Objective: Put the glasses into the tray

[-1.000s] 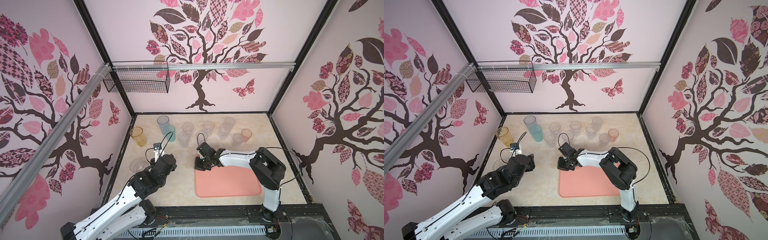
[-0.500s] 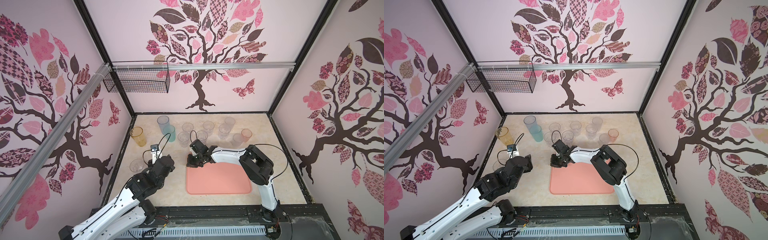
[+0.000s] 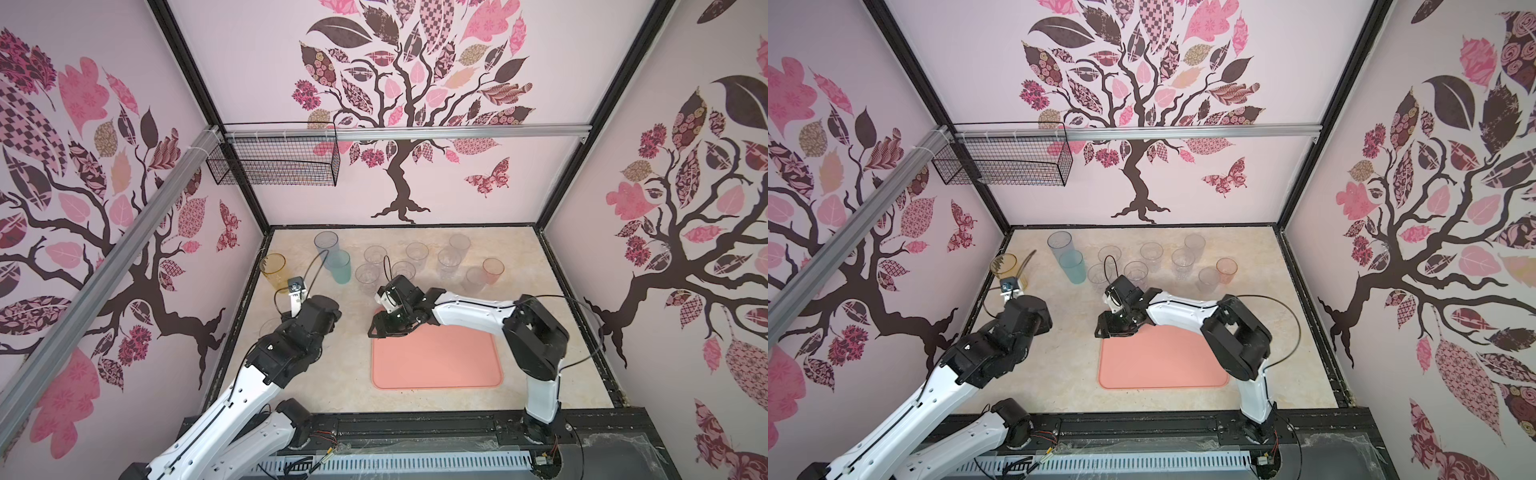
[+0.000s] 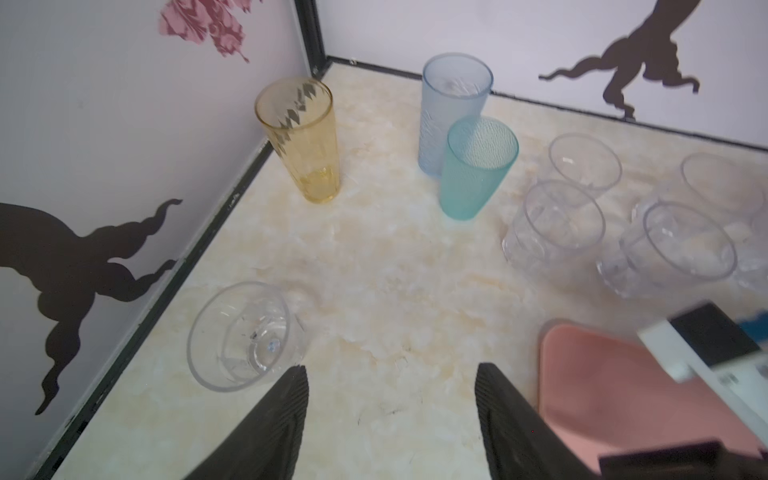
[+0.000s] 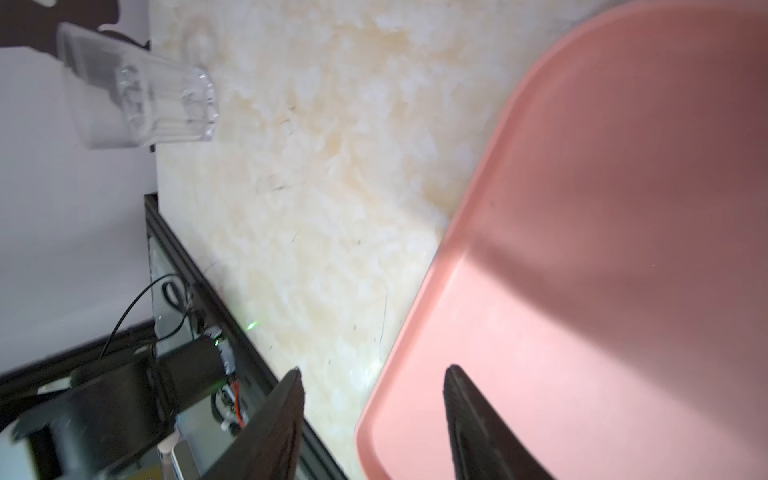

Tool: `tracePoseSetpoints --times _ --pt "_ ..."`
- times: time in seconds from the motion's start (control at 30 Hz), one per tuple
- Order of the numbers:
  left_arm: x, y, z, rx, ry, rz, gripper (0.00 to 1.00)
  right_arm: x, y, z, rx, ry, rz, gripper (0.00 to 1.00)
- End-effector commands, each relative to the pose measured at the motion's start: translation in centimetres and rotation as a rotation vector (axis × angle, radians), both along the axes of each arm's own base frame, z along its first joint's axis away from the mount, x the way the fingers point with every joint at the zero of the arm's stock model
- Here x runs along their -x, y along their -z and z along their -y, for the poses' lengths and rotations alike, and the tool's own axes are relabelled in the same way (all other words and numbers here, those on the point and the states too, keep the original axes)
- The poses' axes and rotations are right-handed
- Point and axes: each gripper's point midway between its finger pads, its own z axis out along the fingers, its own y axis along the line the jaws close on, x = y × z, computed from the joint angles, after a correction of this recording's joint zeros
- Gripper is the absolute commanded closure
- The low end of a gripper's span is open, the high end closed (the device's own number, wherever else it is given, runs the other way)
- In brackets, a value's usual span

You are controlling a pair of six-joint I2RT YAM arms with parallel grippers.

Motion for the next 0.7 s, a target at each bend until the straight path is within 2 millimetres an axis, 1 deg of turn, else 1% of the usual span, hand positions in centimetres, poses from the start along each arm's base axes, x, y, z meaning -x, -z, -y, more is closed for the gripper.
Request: tracePoseSetpoints --times 0.0,0.07,0.13,0.23,0.33,0.4,0.5,0.6,0.67 --pt "-1.2 -2.8 -1.3 0.042 0.032 -0.012 0.32 0.5 -4.2 3.3 -0.025 0.031 0.077 0.43" --pt "-2.3 -3.2 -2.8 0.098 0.002 -0.025 0.31 1.2 -3.9 5.0 -0.005 0.061 0.077 0.43" --pt "-3.8 -3.2 -4.4 0.190 -0.022 -0.038 0.31 1.9 -3.2 6.5 0.017 0.095 0.075 0.44" --pt "-6.3 -3.1 -6.8 0.247 -0.087 -0.060 0.31 2.6 -2.5 7.9 0.033 0.123 0.073 0.47" --pt "-8.9 -2.8 -8.6 0.299 -0.130 -0.089 0.32 3.0 -1.9 9.0 0.056 0.137 0.065 0.47" --pt "-10.2 -2.3 -10.0 0.339 -0.159 -0.095 0.32 2.9 -1.7 9.7 0.074 0.145 0.065 0.47" --pt "-11.6 -1.3 -13.1 0.382 -0.232 -0.106 0.33 2.6 -1.7 11.1 0.084 0.164 0.078 0.47" --pt "-12.5 0.2 -15.9 0.430 -0.294 -0.124 0.34 2.3 -1.6 12.2 0.080 0.190 0.068 0.48" --pt "-13.0 1.1 -17.0 0.435 -0.321 -0.142 0.35 2.2 -1.5 12.6 0.083 0.194 0.071 0.48"
